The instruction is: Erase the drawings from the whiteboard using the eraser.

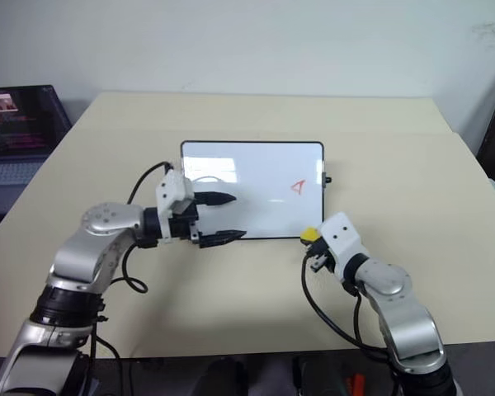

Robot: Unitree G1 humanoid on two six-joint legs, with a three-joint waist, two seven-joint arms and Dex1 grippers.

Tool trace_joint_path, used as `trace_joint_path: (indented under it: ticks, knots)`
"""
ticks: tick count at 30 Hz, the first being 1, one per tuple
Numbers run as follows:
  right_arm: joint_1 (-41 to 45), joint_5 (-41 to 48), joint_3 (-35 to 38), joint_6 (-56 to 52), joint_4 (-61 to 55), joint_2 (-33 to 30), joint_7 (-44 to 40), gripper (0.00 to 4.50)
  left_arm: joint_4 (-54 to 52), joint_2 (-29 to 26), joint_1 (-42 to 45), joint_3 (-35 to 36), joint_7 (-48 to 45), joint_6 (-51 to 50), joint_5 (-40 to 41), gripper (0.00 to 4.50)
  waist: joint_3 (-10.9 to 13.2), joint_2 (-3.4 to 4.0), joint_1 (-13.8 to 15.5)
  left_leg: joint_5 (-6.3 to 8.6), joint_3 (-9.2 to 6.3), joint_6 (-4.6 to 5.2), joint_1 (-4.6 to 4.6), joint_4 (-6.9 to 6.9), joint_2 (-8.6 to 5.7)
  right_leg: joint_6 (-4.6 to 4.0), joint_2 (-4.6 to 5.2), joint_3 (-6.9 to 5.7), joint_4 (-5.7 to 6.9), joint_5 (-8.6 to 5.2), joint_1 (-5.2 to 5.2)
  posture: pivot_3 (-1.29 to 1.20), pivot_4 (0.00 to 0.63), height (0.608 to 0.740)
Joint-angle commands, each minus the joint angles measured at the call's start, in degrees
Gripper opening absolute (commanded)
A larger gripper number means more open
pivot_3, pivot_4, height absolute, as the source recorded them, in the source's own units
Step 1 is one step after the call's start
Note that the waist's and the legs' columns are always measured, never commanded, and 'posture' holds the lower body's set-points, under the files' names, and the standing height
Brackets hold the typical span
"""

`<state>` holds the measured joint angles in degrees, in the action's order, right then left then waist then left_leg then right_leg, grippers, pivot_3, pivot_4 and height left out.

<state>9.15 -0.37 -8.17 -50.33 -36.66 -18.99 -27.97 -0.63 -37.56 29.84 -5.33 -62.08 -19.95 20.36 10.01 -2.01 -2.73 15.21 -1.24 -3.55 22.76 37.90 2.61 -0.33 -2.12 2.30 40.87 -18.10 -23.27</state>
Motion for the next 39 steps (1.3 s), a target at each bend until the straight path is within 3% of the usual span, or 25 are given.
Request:
trace_joint_path:
  ticks: [1,15,26,34,39]
  knots:
    - [4.1,-0.5,0.1,3.7,1.2,-0.1,2.3,1.00,0.2,0.6,2.4,0.8,0.3,1.6,-0.4,4.50,0.0,0.00,0.0,0.00,0.02,0.00,0.01,0.01,-0.01,0.00,0.00,0.02,0.00,0.00,0.00,0.00,0.150,0.740]
    - [21.7,-5.2,2.0,17.7,25.3,3.9,14.1,1.00,-4.2,-0.4,-0.3,2.6,2.0,0.7,-0.3,4.50,0.0,0.00,0.1,0.00,0.03,0.00,0.08,0.00,0.04,-0.25,0.14,0.04,-0.04,0.14,-0.02,0.00,0.150,0.740]
    - [18.3,-5.1,-6.2,12.7,25.7,-0.3,4.5,1.00,-6.1,-1.1,-2.5,3.6,3.2,-0.2,0.3,4.50,0.0,-0.02,0.3,0.00,0.04,0.01,0.00,0.03,0.07,-0.25,0.16,0.05,0.03,0.14,0.00,0.00,0.150,0.740]
    - [22.8,-8.7,-2.7,19.7,30.1,1.8,13.1,1.00,-6.4,-1.6,-2.8,4.0,3.2,-0.7,0.6,4.50,0.0,-0.01,0.0,-0.02,0.06,0.00,-0.11,0.06,0.04,-0.22,0.15,0.06,0.17,0.16,0.04,0.00,0.150,0.740]
    - [22.4,-6.2,-4.7,15.9,30.3,1.2,7.5,1.00,-6.9,-1.5,-3.1,4.1,3.3,-1.2,0.7,4.50,0.0,-0.01,0.1,-0.02,0.05,0.00,-0.05,0.06,0.05,-0.26,0.16,0.05,0.09,0.18,0.04,0.00,0.150,0.740]
